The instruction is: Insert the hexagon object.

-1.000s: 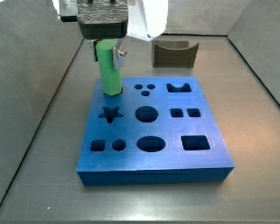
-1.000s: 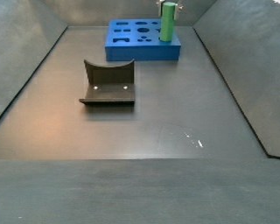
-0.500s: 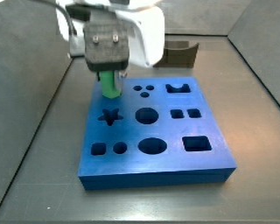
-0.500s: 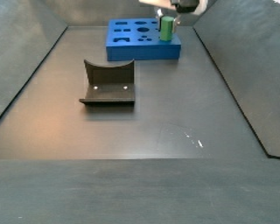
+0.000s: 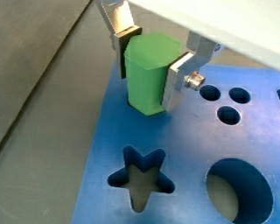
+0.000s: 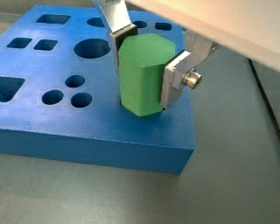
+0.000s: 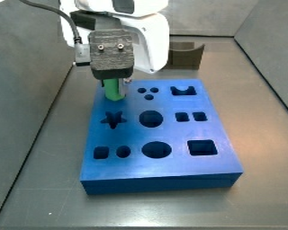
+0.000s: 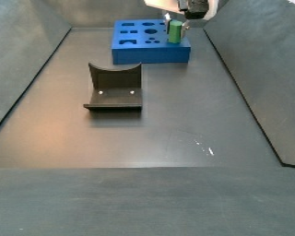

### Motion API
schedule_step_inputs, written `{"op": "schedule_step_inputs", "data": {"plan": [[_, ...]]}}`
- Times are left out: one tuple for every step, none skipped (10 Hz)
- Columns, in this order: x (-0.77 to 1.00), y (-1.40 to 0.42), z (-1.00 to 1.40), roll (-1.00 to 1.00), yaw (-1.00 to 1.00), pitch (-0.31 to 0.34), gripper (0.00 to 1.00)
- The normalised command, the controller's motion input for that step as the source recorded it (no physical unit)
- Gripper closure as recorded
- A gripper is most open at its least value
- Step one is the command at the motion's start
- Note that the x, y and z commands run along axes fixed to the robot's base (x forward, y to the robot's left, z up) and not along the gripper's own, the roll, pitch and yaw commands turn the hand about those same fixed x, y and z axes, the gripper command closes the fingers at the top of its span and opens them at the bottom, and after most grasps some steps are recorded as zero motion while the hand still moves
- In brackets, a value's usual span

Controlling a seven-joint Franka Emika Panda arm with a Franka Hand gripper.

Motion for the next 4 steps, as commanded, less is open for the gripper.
{"op": "schedule_step_inputs", "data": {"plan": [[0.03, 0.48, -0.35, 0.1, 0.0, 0.0, 1.0], [0.0, 0.21, -0.11, -0.07, -0.07, 0.0, 1.0], [0.0, -0.01, 0.0, 0.01, 0.0, -0.014, 1.0], [0.0, 0.0, 0.0, 0.0, 0.0, 0.0, 1.0]]}}
